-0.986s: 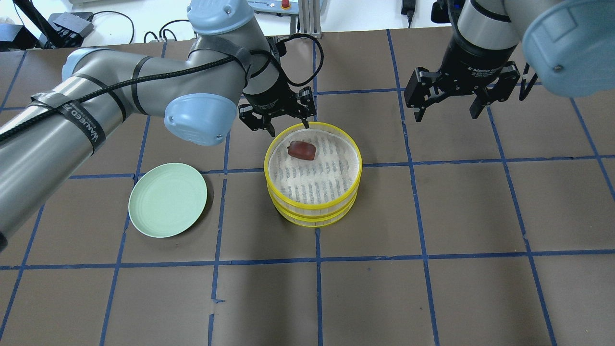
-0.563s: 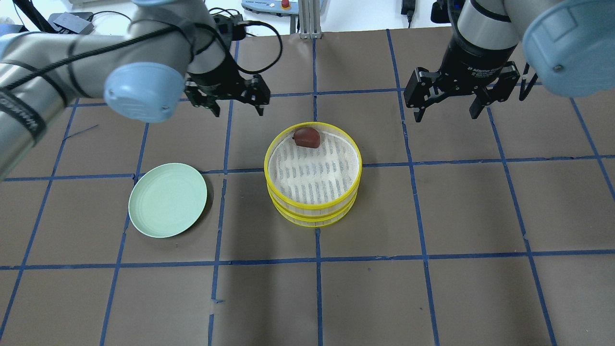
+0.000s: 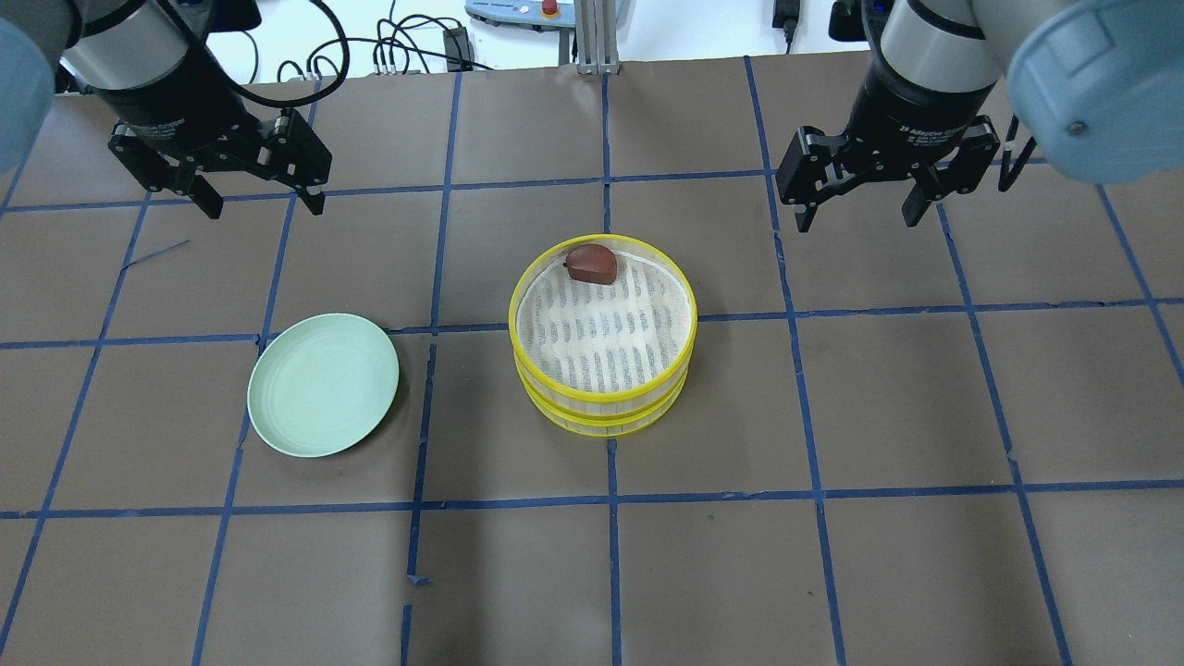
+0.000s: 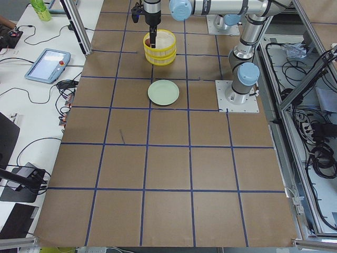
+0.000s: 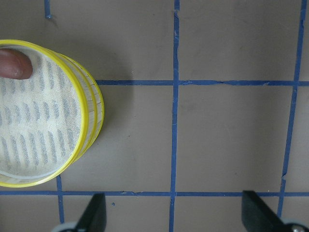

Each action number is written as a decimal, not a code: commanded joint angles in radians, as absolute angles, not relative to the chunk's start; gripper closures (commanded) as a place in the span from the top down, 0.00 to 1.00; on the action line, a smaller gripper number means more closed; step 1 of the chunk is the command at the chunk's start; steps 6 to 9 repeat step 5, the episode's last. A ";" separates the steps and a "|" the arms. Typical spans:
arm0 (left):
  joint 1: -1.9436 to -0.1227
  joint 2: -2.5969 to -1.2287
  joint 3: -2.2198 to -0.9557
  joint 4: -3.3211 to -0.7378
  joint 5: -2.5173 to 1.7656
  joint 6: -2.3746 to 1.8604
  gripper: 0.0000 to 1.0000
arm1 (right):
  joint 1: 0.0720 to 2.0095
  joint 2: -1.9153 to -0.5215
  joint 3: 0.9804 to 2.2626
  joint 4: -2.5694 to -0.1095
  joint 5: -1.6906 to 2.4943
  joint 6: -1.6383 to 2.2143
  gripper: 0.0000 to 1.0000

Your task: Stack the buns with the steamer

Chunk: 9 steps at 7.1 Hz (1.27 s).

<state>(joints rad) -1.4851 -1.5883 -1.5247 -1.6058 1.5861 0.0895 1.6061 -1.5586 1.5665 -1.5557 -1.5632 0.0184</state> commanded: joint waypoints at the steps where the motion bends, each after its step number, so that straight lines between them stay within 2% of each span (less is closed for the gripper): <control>1: -1.485 -1.557 -1.560 -1.634 1.592 0.112 1.00 | 1.606 -1.559 1.568 -1.557 -1.563 0.018 1.00; 9: -1.480 -1.574 -1.566 -1.614 1.595 0.129 1.00 | 1.608 -1.559 1.568 -1.557 -1.565 0.018 1.00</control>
